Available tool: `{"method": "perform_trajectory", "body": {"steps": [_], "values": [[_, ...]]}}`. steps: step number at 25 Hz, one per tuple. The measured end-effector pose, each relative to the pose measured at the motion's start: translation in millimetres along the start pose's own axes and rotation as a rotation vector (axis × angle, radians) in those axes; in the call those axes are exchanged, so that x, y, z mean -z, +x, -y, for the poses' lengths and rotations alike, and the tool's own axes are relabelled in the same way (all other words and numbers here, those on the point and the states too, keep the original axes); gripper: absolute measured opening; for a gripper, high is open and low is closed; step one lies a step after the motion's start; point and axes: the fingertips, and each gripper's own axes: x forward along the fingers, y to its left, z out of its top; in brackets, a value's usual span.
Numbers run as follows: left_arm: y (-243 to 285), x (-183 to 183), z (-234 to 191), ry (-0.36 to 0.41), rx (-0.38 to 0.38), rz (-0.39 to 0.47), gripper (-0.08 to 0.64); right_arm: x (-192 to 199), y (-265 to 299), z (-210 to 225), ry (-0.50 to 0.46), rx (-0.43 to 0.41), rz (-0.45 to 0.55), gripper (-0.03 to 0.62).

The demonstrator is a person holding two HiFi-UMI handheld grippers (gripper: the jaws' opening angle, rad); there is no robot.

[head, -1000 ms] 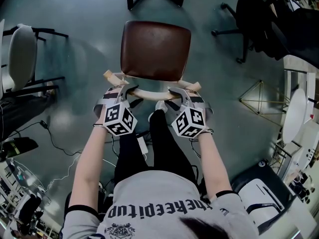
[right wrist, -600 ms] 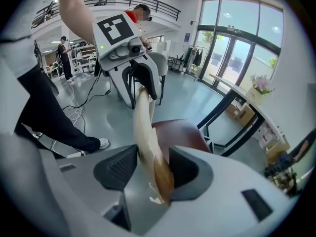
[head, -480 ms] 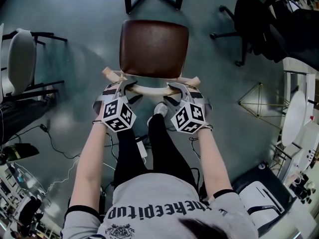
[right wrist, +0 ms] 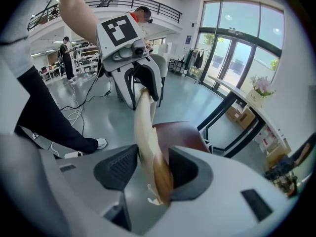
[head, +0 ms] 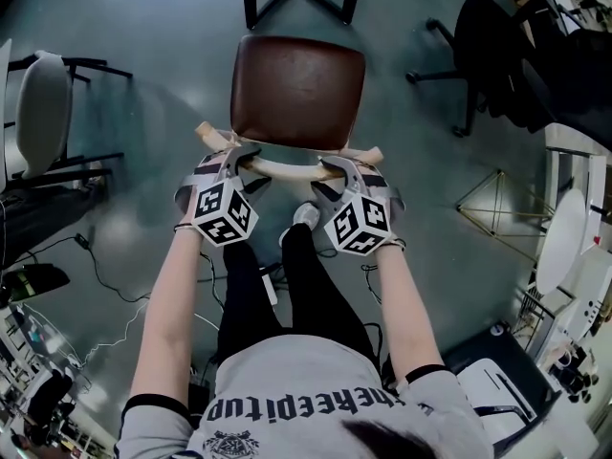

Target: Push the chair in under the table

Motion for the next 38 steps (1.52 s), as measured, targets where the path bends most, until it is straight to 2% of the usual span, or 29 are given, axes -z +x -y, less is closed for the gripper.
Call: {"method": "perform_trajectory", "body": {"steps": [13,18,23,38], "values": [[3,-1,-12,0.004,-0.016,-0.013,0.262,-3,2,11,-0.037,0.004,0.019,0.195],[14,-9,-32,0.004,-0.056,-0.02,0.267,1,8,36,-0.043,0.014,0.019,0.202],[23,-16,-55,0.045,-0.086,-0.052,0.265,0,11,60,-0.044,0.012,0.021,0.202],[22,-19,-65,0.083,-0.057,-0.019,0.255,-3,12,70,-0.061,0.007,0.032,0.199]]}}
